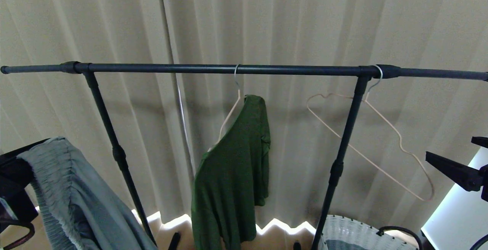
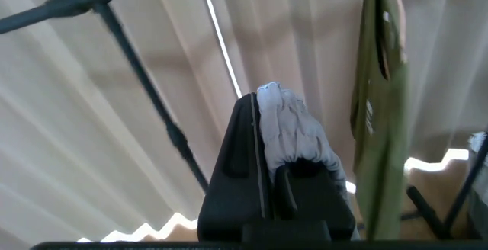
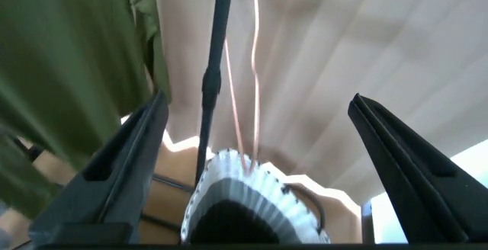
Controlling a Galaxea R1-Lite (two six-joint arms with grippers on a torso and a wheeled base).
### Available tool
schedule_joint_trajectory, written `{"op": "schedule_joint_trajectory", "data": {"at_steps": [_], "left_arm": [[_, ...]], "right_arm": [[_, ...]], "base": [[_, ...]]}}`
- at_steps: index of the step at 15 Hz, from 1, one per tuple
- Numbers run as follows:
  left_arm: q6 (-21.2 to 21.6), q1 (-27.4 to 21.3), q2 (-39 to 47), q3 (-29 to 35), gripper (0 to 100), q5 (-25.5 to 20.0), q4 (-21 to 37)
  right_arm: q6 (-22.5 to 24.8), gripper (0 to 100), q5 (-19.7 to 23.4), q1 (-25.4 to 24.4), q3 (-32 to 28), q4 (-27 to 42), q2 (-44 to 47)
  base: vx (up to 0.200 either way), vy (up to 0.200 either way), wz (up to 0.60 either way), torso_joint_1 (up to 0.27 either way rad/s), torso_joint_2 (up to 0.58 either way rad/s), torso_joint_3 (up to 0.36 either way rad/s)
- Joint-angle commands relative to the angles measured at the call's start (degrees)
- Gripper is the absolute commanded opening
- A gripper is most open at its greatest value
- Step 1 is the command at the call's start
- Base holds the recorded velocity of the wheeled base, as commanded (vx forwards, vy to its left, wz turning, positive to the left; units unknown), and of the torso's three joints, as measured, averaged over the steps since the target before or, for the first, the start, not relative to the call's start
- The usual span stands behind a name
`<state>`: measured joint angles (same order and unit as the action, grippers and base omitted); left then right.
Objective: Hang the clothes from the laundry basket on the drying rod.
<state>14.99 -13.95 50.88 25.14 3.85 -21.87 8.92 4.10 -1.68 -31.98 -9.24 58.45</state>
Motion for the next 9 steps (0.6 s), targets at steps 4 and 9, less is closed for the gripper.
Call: {"op": "schedule_joint_trajectory", "data": {"at_steps": [4,9], "left_arm": [[-0.1,0.1,-0.2,-3.2,0,0.0,-0.1],[-2.9,0.0,-0.2,-4.3,0,0.0,-0.1]], "right_arm": [[1.5,100,-0.1,3.5,-6.4,5.7,5.9],[1.4,100,0.0,2.5,-15.0,16.1,12.9]], "base": [[0.0,0.0,0.0,0.0,0.0,0.0],[0.0,0.0,0.0,0.0,0.0,0.0]]}}
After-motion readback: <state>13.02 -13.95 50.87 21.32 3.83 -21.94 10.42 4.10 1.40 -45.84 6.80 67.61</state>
